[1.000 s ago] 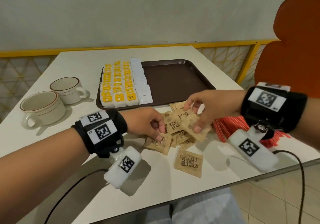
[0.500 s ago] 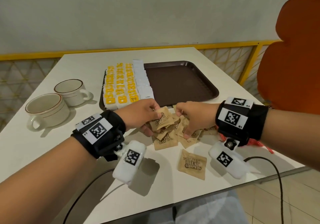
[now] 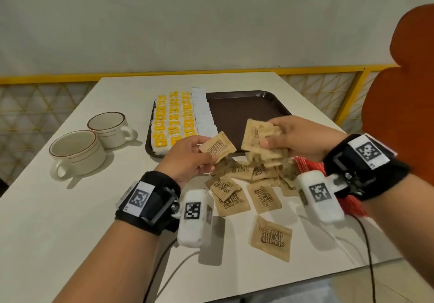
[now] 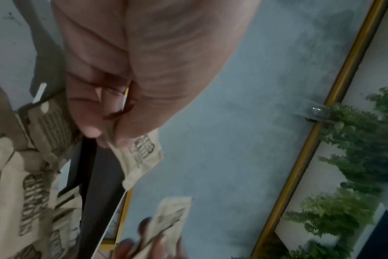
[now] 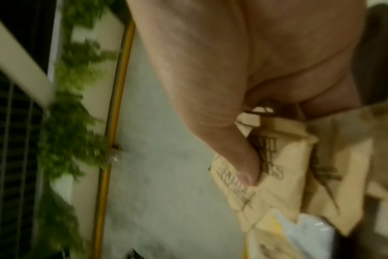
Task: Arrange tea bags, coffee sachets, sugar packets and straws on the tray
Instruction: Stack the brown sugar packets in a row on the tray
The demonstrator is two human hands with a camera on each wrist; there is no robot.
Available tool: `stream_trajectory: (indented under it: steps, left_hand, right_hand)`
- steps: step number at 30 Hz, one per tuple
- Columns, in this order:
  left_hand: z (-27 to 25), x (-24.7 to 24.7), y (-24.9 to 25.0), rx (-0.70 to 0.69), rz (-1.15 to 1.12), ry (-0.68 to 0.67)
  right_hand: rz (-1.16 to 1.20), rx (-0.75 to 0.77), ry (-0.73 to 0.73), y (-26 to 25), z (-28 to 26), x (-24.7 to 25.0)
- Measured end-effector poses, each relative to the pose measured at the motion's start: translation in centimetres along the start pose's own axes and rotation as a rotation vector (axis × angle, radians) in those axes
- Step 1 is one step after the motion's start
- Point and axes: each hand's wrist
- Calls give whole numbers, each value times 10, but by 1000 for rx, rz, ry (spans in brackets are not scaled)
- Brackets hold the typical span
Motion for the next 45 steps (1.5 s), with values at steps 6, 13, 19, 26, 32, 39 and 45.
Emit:
stream_trajectory:
  steps: [6, 13, 19, 26, 32, 39, 45]
  left_hand:
    - [-4, 5, -3, -106, -50, 80]
    - [-1, 5, -6, -20, -336, 65]
    - [-3, 1, -5, 147, -412, -40]
    - [-5, -4, -5, 163, -408, -91]
    - [-1, 3, 0, 153, -629, -22]
    - [-8, 2, -1, 210, -541, -188]
    - [-6, 1, -2, 162, -542, -93]
  right_hand:
    - [482, 88, -113, -5, 28, -37]
    - [502, 148, -47, 13, 38, -63]
    - [418, 188, -25, 21, 35, -66]
    - [447, 221, -22, 16, 35, -73]
    - [343, 273, -71, -14, 39, -52]
    - [-515, 277, -221, -32, 46, -46]
    - [-366, 396, 25, -19, 53, -58]
Point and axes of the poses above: each hand's wrist, its own z-axis towards the middle knuckle, its own x-axis out of the back of the hand, y = z × x, and after that the axes turned 1 degree about -x, right-handed
